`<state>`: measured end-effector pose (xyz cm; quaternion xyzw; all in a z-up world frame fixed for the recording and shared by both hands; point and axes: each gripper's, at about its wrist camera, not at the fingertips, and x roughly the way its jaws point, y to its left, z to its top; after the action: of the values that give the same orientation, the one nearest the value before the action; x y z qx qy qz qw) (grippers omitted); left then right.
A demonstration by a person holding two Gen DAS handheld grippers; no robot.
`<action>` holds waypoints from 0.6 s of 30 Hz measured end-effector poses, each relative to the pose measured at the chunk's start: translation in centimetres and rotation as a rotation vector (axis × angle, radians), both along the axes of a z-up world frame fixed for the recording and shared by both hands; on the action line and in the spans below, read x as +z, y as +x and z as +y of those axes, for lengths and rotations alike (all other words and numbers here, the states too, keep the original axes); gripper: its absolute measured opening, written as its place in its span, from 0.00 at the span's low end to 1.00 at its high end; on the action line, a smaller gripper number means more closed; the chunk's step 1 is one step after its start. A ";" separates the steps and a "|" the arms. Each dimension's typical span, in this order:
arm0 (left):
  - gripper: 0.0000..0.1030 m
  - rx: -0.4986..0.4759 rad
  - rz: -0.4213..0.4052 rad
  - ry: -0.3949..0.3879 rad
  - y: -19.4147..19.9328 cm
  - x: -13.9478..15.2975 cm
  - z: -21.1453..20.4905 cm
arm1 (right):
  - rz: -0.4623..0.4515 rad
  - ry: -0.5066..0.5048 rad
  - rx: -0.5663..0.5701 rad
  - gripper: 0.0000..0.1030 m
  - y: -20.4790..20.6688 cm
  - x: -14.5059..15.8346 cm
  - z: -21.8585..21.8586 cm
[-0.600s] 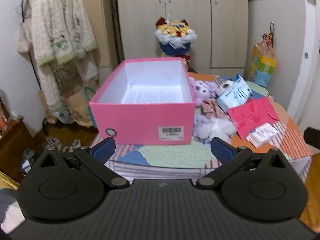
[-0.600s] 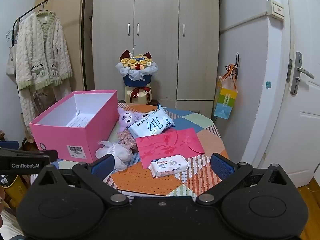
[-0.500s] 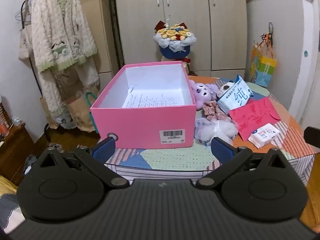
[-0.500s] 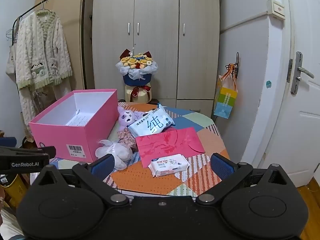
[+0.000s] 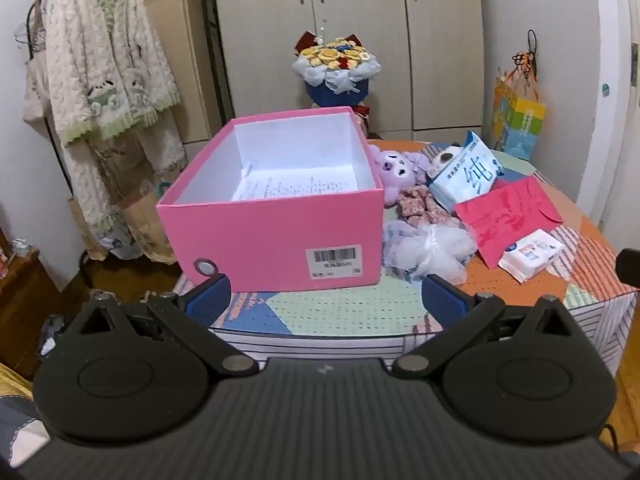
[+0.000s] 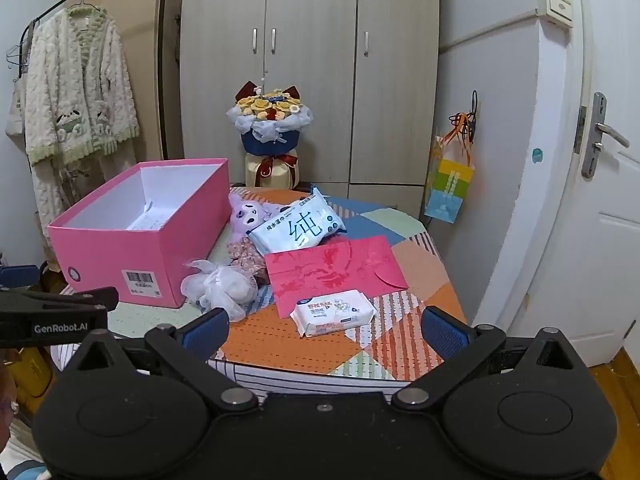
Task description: Organize soft objects
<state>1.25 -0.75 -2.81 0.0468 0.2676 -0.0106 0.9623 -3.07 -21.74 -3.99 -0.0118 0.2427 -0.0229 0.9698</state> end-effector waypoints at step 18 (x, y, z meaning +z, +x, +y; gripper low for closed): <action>1.00 -0.031 -0.006 -0.003 -0.9 -0.1 -0.3 | 0.001 0.021 -0.021 1.00 -0.1 -0.7 -0.7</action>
<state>0.32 -1.06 -2.88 0.0495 0.2641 -0.0256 0.9629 -3.21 -22.43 -4.73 0.0011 0.2436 -0.0305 0.9694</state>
